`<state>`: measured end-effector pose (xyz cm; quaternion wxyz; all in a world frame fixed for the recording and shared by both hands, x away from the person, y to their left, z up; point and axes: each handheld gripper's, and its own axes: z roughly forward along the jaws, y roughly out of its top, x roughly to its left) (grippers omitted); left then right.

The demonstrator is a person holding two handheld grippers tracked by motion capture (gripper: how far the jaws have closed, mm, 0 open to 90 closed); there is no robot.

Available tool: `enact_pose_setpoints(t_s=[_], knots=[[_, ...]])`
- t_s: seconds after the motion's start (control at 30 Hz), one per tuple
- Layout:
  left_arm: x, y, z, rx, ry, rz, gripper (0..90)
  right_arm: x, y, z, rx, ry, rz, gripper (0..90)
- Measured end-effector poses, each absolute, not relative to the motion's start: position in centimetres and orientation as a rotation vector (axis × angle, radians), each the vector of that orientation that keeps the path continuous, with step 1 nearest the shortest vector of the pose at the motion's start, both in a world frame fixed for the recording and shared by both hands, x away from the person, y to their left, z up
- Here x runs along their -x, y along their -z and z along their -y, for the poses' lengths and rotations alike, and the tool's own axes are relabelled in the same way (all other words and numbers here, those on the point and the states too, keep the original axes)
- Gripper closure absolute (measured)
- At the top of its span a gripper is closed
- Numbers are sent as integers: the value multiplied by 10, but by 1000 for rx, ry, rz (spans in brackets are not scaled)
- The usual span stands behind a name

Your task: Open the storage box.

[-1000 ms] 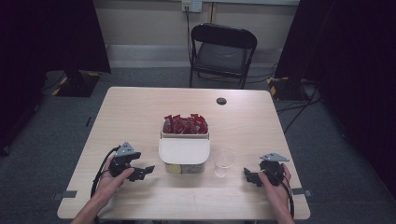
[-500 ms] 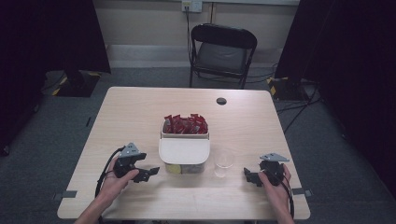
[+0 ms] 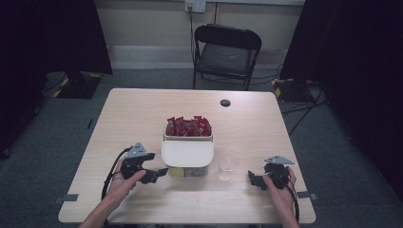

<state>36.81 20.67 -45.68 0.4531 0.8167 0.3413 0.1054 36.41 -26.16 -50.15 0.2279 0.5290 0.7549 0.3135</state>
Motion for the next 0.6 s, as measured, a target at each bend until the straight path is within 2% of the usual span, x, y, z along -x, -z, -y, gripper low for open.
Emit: enact_pose_setpoints(t_s=[0.6], knots=[[-372, 449, -194, -1966, -217, -816, 153, -364, 501, 262, -1457, -862, -2080, 11]])
